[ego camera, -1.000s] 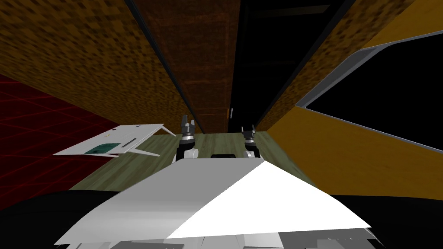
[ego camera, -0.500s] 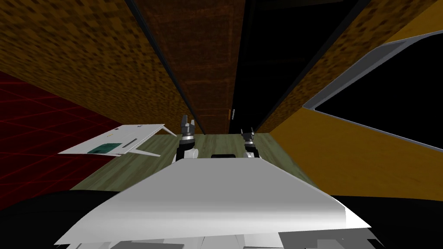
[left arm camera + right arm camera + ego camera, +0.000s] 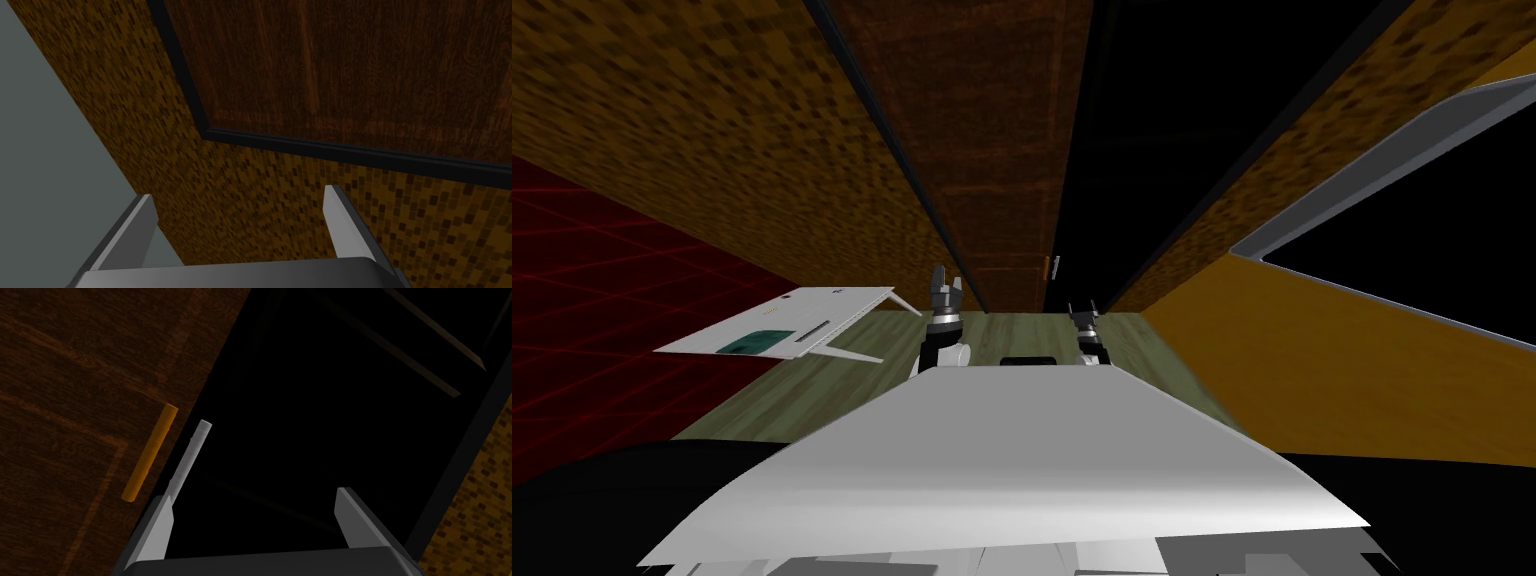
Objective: Pull the door open
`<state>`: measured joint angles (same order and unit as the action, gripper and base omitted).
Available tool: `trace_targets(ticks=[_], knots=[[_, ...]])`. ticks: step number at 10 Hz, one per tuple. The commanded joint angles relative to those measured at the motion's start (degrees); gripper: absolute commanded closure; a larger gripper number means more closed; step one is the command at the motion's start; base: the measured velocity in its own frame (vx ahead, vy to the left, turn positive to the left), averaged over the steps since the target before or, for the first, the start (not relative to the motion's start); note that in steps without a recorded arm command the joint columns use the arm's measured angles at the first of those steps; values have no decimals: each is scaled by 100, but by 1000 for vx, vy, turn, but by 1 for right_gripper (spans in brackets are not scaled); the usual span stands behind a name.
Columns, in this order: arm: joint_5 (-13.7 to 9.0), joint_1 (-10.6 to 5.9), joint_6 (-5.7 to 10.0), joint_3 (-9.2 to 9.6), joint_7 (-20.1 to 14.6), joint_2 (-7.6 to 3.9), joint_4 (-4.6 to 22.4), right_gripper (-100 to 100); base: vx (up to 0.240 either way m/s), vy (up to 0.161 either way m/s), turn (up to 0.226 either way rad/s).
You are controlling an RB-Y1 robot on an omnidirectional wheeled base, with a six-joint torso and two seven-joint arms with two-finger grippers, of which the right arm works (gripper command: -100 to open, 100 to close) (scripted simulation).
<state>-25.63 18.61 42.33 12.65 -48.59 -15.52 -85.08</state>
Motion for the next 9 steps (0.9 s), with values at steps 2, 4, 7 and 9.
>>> trace_targets(ticks=[2,4,7,9], knots=[[-165,-106,103,74,-410,-117,385,-100,107,11,46],[-281,-165,174,136,-689,-193,647,-100,97,16,44],[-454,-255,280,229,-1106,-305,1038,-100,97,14,52],[-563,-313,347,287,-1368,-376,1283,-100,102,10,42]])
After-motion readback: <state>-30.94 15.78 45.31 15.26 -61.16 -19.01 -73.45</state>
